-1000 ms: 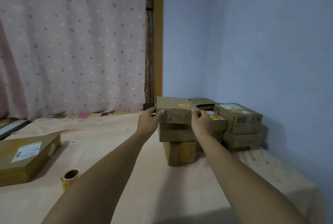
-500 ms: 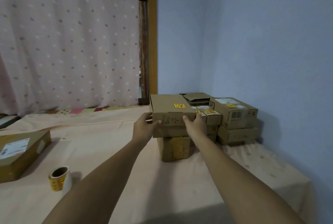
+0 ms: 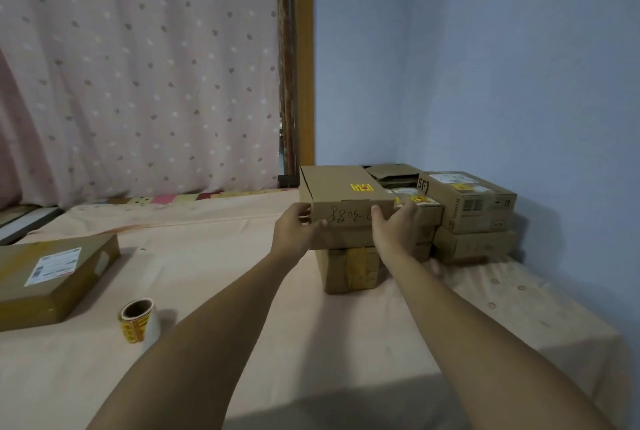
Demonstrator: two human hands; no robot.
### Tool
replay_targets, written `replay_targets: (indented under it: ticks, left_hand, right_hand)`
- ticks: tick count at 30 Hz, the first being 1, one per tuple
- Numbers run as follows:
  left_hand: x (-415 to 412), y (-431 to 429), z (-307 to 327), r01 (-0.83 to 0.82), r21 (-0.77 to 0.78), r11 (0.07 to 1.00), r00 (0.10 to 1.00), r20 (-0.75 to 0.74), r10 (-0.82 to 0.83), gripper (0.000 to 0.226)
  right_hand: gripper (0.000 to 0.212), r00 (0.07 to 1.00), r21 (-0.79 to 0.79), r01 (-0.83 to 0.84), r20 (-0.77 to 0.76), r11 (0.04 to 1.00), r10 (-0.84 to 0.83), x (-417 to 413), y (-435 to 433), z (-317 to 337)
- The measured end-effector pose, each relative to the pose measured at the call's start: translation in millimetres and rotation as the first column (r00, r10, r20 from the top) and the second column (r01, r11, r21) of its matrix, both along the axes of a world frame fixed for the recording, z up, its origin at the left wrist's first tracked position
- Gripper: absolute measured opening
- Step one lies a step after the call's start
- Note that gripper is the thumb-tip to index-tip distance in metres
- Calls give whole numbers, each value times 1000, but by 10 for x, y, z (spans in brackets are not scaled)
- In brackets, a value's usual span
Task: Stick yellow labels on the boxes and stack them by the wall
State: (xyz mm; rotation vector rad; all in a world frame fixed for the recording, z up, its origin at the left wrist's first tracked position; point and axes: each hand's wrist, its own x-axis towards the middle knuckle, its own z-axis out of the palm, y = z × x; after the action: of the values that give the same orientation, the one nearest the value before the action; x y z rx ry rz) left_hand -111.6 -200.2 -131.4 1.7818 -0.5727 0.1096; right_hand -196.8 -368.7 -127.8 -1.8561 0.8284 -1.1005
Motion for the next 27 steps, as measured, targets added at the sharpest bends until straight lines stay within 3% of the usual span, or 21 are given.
replay_targets:
  ticks: [5, 9, 13, 16, 20, 24, 27]
  left_hand:
    - [36, 155, 23, -45, 66, 997, 999, -23, 47, 51]
    - [84, 340, 46, -93, 158, 983, 996, 11, 92, 53]
    - [203, 676, 74, -171, 387, 906, 982, 138, 126, 55]
    - [286, 1077, 92, -235, 520, 821, 969, 196, 153, 56]
    - [434, 1793, 73, -313, 632, 709, 950, 224, 219, 54]
    - [580, 2602, 55, -405, 737, 542, 905, 240, 351, 57]
    - [708, 3184, -6, -404, 746, 529, 880, 159, 447, 55]
  right_hand:
    - [51, 997, -398, -66, 20, 915, 81, 29, 311, 116]
    - [47, 971, -603, -237, -125, 761, 203, 83, 708, 353]
    - [50, 856, -586, -515, -387, 626, 342, 204, 1142, 477]
    - [55, 774, -536, -625, -519, 567, 363, 372, 1461, 452]
    - [61, 696, -475, -697, -628, 537, 347, 685, 1917, 360]
    - [67, 602, -391, -768, -710, 507, 365, 1028, 2422, 197]
    - [69, 540, -355, -819, -744, 451, 395, 1253, 2801, 95]
